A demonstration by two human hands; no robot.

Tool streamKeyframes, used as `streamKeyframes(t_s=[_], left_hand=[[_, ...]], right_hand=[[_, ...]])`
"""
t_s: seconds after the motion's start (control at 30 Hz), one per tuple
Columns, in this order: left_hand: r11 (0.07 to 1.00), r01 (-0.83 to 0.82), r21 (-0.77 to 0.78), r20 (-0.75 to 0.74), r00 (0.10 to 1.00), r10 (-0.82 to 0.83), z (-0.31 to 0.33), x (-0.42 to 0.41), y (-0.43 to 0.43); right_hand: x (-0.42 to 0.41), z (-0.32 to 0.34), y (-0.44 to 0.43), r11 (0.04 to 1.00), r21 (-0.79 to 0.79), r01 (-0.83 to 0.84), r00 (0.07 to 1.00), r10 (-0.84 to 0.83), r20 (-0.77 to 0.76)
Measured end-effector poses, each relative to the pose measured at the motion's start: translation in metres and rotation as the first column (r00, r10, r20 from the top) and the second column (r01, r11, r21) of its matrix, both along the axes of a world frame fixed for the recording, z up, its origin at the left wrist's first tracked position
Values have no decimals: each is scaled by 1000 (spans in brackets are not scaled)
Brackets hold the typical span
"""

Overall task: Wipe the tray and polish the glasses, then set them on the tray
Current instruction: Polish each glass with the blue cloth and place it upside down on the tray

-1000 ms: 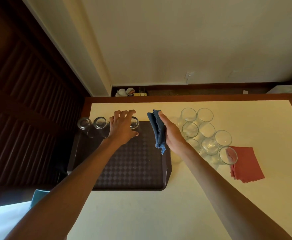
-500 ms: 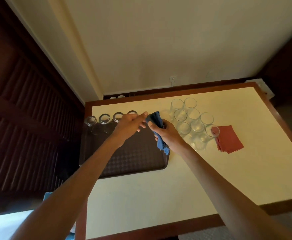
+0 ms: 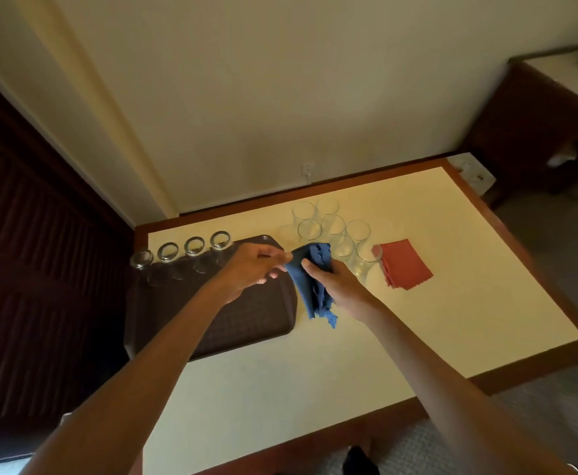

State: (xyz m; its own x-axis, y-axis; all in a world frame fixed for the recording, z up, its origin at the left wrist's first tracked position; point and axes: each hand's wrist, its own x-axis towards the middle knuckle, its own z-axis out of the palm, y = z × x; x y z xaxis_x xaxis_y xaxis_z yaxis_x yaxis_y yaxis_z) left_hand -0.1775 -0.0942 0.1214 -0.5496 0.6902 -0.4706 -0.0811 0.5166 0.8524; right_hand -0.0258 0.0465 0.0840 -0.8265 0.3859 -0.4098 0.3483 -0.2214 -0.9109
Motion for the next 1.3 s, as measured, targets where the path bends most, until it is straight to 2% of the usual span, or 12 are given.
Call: streamKeyframes(t_s=[0.17, 0.27, 0.4, 0.53, 0.6, 0.7, 0.8, 0.9, 1.03, 1.1, 1.2, 1.3], left_hand=[[1000, -10, 9, -86, 996, 11, -10, 29, 62], [1000, -10, 15, -149, 989, 12, -20, 44, 103], [995, -90, 44, -282, 954, 99, -43, 57, 150], [987, 21, -158, -466, 880, -93, -78, 66, 183], [947, 103, -303, -546, 796, -262, -94, 75, 200], [858, 136, -495, -639, 611, -466, -104, 86, 217], [792, 120, -598, -678, 450, -581, -110, 87, 230], [735, 105, -670, -657, 378, -653, -116, 86, 237], [764, 124, -633, -684, 372, -627, -119, 85, 241], [787, 154, -598, -687, 408, -602, -116, 86, 240], [870, 166, -465, -670, 577, -468, -99, 90, 233], [947, 150, -285, -545, 787, -289, -67, 86, 219]], right_hand=[[29, -5, 66, 954, -248, 167, 983, -142, 116], [48, -11, 108, 918, -328, 221, 973, -184, 139], [75, -27, 158, 892, -289, 348, 936, -315, 155], [99, -42, 198, 855, -279, 438, 899, -409, 157], [109, -48, 213, 854, -264, 448, 893, -412, 183], [115, -59, 222, 872, -189, 451, 890, -424, 167], [115, -63, 224, 874, -150, 463, 884, -443, 145], [118, -63, 229, 880, -137, 454, 884, -427, 188], [119, -61, 233, 879, -161, 449, 888, -418, 192], [118, -61, 234, 884, -156, 441, 892, -413, 183], [114, -49, 232, 909, -93, 406, 907, -387, 168], [102, -33, 225, 939, -27, 342, 932, -336, 139]])
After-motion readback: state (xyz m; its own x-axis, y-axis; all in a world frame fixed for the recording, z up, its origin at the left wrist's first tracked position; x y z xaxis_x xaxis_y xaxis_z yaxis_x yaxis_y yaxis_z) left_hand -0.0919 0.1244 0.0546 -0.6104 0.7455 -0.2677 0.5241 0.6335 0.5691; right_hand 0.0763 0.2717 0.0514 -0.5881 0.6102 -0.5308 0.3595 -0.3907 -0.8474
